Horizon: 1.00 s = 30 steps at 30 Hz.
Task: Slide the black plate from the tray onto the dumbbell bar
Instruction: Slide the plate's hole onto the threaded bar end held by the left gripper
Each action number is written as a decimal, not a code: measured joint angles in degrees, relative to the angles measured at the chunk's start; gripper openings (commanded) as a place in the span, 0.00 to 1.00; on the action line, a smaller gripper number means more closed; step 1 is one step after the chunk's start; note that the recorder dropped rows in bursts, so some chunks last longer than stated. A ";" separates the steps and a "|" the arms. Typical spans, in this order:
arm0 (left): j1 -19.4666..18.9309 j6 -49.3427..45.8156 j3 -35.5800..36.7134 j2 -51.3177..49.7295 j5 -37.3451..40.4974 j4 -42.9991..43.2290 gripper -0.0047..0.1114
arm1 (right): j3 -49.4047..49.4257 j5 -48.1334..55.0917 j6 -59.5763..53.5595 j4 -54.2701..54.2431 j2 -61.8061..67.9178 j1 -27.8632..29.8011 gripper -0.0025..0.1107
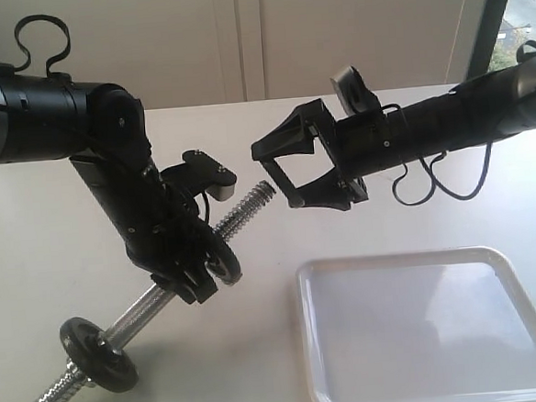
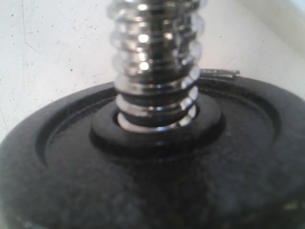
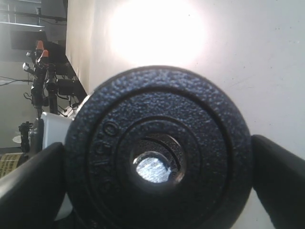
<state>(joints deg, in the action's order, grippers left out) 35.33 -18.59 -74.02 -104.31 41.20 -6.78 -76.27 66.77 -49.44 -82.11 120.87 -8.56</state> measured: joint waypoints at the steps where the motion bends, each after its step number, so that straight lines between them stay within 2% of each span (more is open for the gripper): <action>1: 0.00 0.00 0.00 0.00 0.00 0.00 0.04 | 0.00 0.00 0.00 0.00 0.00 -0.30 0.02; 18: 0.00 0.00 0.13 0.11 0.59 0.10 0.04 | 0.00 -0.53 0.29 0.95 0.00 -1.81 0.02; 30: 0.00 0.09 0.30 0.11 0.70 0.33 0.04 | 0.00 0.35 4.84 4.43 -0.47 -2.07 0.02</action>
<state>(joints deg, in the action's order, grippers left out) 35.33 -18.50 -73.72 -104.20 41.89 -6.45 -76.27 67.12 -44.60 -77.68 120.39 -10.64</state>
